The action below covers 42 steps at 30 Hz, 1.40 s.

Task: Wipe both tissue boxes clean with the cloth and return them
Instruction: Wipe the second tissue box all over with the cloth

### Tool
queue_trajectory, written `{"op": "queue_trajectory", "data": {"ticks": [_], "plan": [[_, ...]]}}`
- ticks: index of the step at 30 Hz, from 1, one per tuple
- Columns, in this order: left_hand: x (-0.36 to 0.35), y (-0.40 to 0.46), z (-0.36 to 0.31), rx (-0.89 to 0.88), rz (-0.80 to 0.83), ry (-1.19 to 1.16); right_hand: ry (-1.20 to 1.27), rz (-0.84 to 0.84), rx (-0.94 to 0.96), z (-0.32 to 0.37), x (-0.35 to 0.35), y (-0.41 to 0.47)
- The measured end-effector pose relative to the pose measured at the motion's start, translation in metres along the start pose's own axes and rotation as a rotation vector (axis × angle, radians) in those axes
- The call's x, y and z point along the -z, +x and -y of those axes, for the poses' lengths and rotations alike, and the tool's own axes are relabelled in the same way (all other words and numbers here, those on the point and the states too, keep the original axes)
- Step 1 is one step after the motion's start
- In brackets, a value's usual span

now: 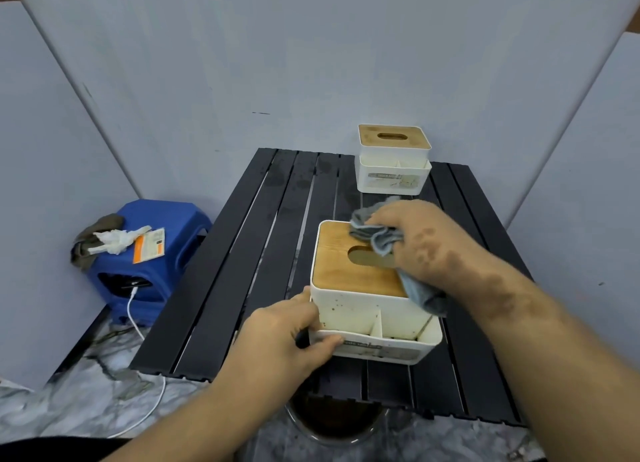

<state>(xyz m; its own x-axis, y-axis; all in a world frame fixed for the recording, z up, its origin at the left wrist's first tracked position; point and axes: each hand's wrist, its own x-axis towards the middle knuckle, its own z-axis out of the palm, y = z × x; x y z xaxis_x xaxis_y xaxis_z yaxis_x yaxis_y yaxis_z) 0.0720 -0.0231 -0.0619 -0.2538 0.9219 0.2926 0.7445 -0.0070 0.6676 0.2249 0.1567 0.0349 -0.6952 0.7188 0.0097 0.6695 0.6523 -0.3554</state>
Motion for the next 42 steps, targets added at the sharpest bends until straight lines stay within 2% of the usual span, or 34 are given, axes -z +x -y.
{"op": "queue_trajectory", "data": {"ticks": [3,14,24,29,42], "plan": [[0.001,0.000,0.000,0.016,0.019,-0.010,0.021,0.020,-0.016,-0.025,0.016,-0.020],[0.003,0.000,-0.003,0.042,0.046,0.013,0.070,-0.073,0.250,-0.052,0.002,-0.088],[0.000,0.001,0.001,-0.020,0.038,-0.099,0.004,-0.090,0.387,0.017,-0.033,-0.059],[-0.003,-0.003,-0.002,-0.001,0.007,-0.152,0.021,-0.069,0.412,0.019,-0.037,-0.059],[-0.003,-0.007,-0.003,0.058,0.009,-0.174,0.018,-0.114,0.280,-0.075,-0.015,-0.107]]}}
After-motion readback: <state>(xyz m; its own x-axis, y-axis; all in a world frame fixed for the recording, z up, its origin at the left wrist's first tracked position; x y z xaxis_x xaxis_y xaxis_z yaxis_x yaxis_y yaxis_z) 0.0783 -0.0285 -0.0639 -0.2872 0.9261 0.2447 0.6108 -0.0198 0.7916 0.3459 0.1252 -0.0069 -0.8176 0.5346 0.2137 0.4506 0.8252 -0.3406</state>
